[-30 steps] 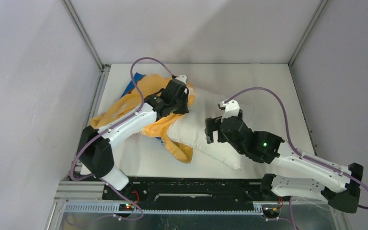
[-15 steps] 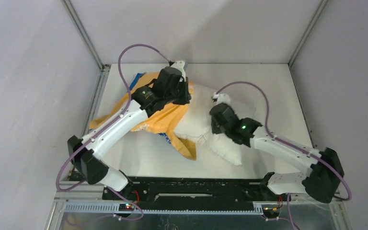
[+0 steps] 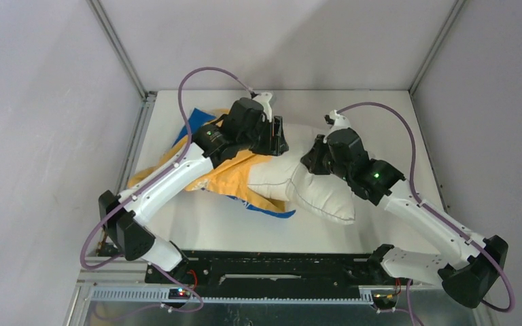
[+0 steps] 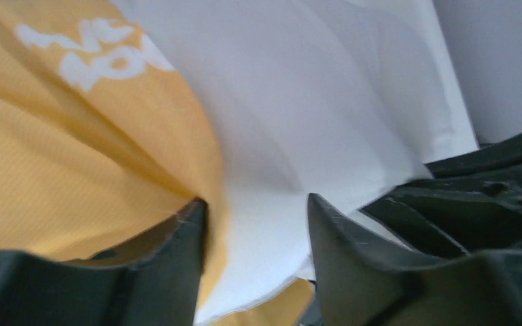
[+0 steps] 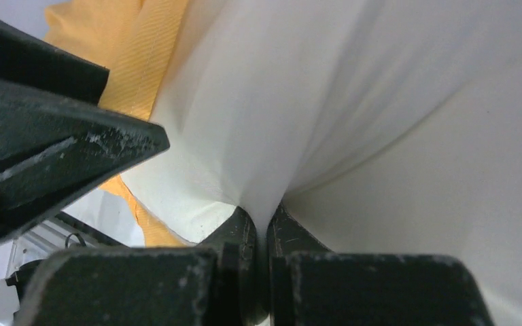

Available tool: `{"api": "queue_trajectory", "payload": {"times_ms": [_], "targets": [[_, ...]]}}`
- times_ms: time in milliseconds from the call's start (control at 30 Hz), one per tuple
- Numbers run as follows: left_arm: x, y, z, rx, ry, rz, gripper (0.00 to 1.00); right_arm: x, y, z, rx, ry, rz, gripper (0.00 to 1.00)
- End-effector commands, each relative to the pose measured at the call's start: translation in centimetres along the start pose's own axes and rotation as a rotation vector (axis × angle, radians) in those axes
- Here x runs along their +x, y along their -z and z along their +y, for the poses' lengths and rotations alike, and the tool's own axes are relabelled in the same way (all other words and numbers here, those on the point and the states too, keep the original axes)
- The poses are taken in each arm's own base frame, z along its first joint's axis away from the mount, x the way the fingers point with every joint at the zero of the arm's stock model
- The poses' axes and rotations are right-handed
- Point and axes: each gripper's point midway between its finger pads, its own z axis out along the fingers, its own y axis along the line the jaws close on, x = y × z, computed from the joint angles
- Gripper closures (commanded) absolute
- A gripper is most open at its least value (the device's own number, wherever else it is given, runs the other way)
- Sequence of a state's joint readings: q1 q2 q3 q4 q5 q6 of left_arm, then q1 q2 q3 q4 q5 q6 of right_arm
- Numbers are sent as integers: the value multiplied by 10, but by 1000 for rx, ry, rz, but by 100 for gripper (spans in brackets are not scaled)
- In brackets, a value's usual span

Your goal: Put the pillow into the pillowcase

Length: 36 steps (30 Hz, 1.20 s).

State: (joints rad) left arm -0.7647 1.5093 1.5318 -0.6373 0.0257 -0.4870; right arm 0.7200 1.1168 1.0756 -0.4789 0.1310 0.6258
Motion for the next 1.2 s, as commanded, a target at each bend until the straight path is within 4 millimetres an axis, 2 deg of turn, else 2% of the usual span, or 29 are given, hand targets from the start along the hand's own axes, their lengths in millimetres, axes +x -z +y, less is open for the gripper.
{"api": "queue_trajectory", "payload": {"times_ms": [0, 33, 67, 167, 300, 367, 467, 567, 667, 833, 900, 933, 967, 1000, 1033, 1100, 1167], "targets": [[0, 42, -17, 80, -26, -54, 32, -25, 6, 30, -101, -75, -83, 100], [4, 52, -12, 63, -22, -66, 25, -22, 6, 30, -91, -71, -78, 100], [14, 60, -8, 50, -23, -59, 23, -20, 6, 29, -83, -68, -72, 100], [40, 88, 14, -51, -26, -75, 23, -12, 7, 29, -68, -55, -58, 100], [97, 101, 46, -180, -44, 11, 24, -10, 7, 28, -59, -47, -54, 100], [125, 96, 52, -175, 1, 47, 26, -9, 7, 28, -58, -44, -53, 100], [168, 77, 66, -185, 113, 91, 27, -9, 7, 28, -62, -43, -52, 100], [190, 60, 71, -170, 223, 77, 26, -8, 7, 29, -65, -41, -47, 100], [198, 43, 70, -127, 328, 31, 24, -7, 7, 29, -65, -39, -42, 100], [188, 22, 61, -47, 404, -77, 22, -6, 8, 26, -53, -36, -40, 100], [179, 19, 60, -33, 417, -126, 26, -6, 8, 24, -44, -35, -41, 100], [173, 19, 57, -27, 410, -146, 36, -6, 8, 24, -43, -35, -40, 100], [164, 22, 51, -9, 384, -156, 55, -6, 9, 24, -43, -35, -41, 100], [146, 31, 38, 21, 347, -169, 80, -7, 9, 24, -45, -33, -44, 100], [122, 48, 17, 70, 285, -200, 97, -7, 10, 25, -46, -31, -45, 100], [61, 102, -31, 178, 152, -282, 100, -7, 11, 24, -43, -28, -48, 100], [18, 143, -78, 309, 36, -289, 100, -8, 11, 29, -54, -31, -55, 100]]}}
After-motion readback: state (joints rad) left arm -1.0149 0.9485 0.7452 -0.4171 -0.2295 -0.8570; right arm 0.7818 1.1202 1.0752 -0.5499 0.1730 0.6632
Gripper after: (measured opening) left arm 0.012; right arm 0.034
